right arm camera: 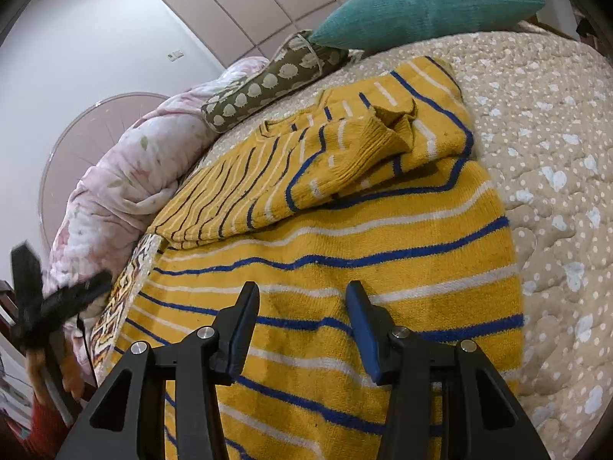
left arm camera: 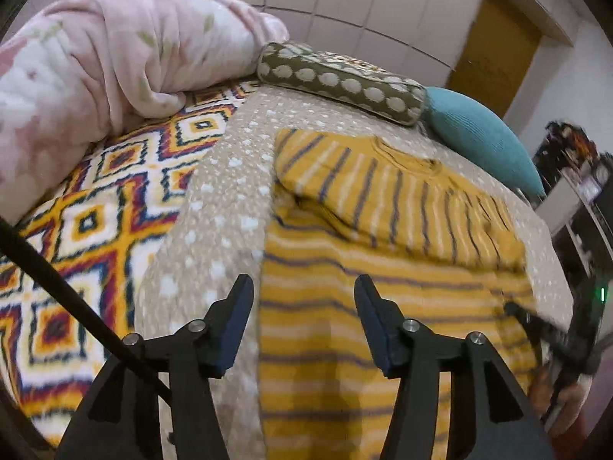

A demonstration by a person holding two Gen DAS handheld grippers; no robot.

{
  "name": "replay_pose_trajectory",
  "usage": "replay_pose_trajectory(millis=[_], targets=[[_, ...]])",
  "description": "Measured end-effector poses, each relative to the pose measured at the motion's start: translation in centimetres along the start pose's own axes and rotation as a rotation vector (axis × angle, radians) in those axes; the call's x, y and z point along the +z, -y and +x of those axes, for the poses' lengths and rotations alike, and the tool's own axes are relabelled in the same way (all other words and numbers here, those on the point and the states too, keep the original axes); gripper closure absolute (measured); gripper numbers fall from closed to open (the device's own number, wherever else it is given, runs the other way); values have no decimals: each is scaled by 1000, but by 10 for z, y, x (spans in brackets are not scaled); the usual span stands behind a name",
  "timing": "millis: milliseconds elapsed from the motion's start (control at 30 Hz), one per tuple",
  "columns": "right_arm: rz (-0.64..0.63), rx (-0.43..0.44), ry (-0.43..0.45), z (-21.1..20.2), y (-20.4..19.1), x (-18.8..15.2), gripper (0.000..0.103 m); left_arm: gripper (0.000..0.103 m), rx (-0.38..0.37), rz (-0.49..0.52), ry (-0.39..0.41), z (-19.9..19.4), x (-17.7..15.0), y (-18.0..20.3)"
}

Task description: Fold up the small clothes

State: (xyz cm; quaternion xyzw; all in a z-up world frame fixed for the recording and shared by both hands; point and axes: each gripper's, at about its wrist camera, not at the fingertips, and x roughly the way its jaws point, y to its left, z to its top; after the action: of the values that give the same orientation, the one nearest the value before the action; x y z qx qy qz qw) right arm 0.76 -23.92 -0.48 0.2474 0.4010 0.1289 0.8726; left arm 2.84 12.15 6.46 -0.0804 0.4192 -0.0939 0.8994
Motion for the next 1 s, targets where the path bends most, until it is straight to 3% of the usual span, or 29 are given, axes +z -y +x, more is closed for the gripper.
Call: replay_pose_trajectory(millis=[100,167,267,333,400,433,467,500,600,767,867,933,1000], targets=[[14,-54,55,-25,-1,12,54,42,-23,28,10,-12,-21,12],[38,-73,133,-46,1,27,54,41,-18,54,12,-13,-35,20],[11,-140,172,-53,-4,51,53,41,5,85,5,-6,-48,28],[-31,-204,145,-39,-8,65,53,41,16,88,-12,2,-55,30],[-37,-276,38,-10,-7,76,53,41,15,81,-23,8,-59,32],[-27,-325,-23,5,-4,79,59,39,17,82,-31,12,-61,33],[-20,-346,-65,18,-1,80,73,38,20,85,-36,14,-62,34],[-27,-336,-79,23,-1,80,97,38,23,89,-41,17,-63,34],[-78,-341,-9,10,-6,83,97,37,30,110,-44,21,-66,35],[-26,-500,-3,10,21,88,97,36,30,99,-48,24,-69,31],[-55,-458,2,-4,17,85,86,36,10,88,-56,14,-67,30],[-47,-396,30,-26,13,80,66,36,-16,77,-44,0,-65,28],[-22,-321,46,-52,11,68,60,36,-29,74,-19,-15,-63,24]])
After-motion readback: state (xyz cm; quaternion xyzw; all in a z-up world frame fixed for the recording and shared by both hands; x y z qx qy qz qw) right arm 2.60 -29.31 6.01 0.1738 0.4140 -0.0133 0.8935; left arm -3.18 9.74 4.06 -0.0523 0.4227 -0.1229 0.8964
